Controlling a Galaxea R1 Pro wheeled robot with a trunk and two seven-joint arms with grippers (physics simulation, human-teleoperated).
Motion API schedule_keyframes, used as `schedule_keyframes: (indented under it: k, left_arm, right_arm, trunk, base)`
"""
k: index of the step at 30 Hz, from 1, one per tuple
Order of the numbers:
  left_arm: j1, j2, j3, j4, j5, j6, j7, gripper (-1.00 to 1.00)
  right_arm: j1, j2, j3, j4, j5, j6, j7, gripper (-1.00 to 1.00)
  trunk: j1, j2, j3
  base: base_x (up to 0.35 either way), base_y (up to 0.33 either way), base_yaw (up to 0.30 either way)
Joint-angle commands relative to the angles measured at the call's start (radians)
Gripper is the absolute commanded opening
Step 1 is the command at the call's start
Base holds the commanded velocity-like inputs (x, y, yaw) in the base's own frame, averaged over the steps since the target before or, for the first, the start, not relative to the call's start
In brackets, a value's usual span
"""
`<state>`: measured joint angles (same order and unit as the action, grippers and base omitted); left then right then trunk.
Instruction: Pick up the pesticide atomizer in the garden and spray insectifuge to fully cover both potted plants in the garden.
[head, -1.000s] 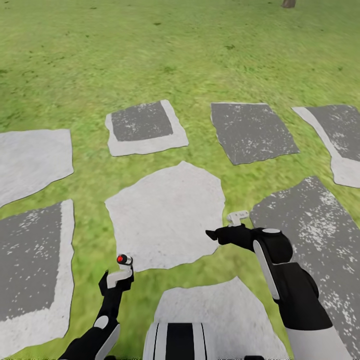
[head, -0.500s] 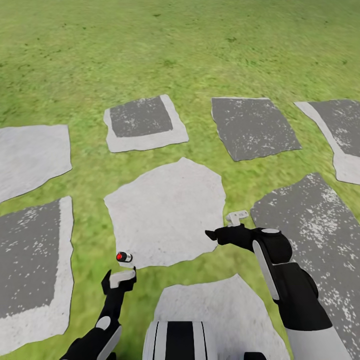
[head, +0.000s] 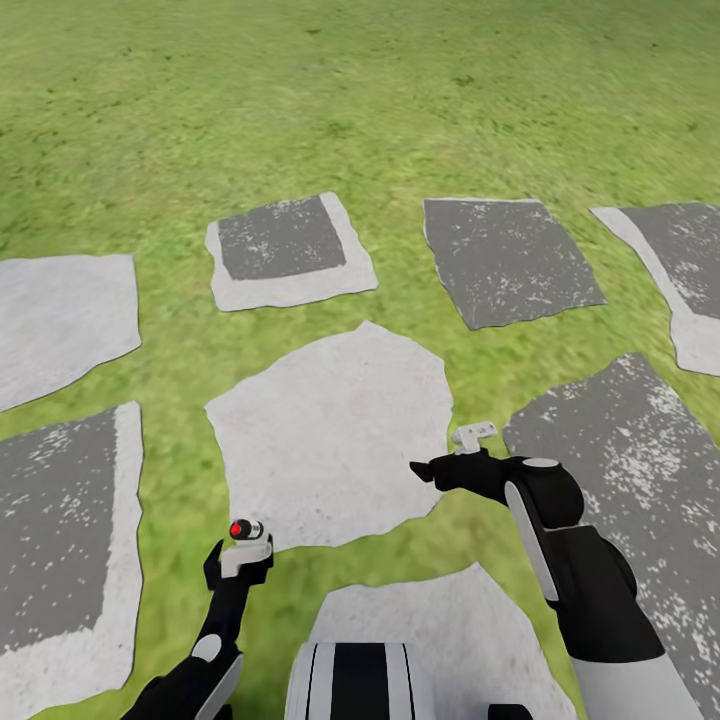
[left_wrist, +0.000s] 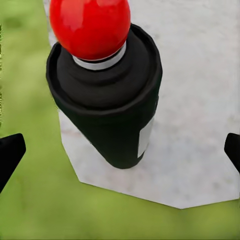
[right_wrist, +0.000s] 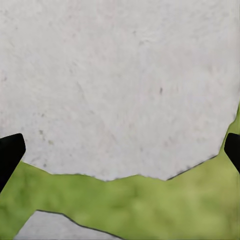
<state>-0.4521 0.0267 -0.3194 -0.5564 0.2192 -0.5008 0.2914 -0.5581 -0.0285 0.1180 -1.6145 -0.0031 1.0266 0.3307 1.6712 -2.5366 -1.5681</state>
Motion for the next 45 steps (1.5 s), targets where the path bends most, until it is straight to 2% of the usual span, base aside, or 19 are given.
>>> schedule_keyframes:
  k: [1,25,26,45]
  left_arm:
    - [-0.001,0.002,-0.008,0.000,0.010,-0.004,0.006,1.00]
    - [0.000,0.005,-0.006,0.016,0.017,-0.034,0.005,1.00]
    - [0.000,0.005,-0.006,0.016,0.017,-0.034,0.005,-1.00]
    - [0.000,0.009,-0.005,0.017,0.019,-0.034,-0.006,-1.00]
  right_arm:
    - [0.000,-0.001,0.001,-0.001,0.000,0.004,0.001,1.00]
    - [0.000,-0.001,0.001,-0.001,0.000,0.004,0.001,1.00]
    - [0.000,-0.001,0.002,-0.001,0.000,0.004,0.001,1.00]
    - [0.000,-0.002,0.002,-0.001,0.000,0.003,0.001,1.00]
  trunk:
    - [0.000,0.000,-0.001]
    - [0.000,0.000,-0.001]
    - [0.000,0.000,-0.001]
    - [0.000,0.000,-0.001]
  base:
    - [0.005,0.000,0.000]
    - [0.041,0.000,0.000]
    - [0.000,0.000,0.000]
    - [0.000,0.000,0.000]
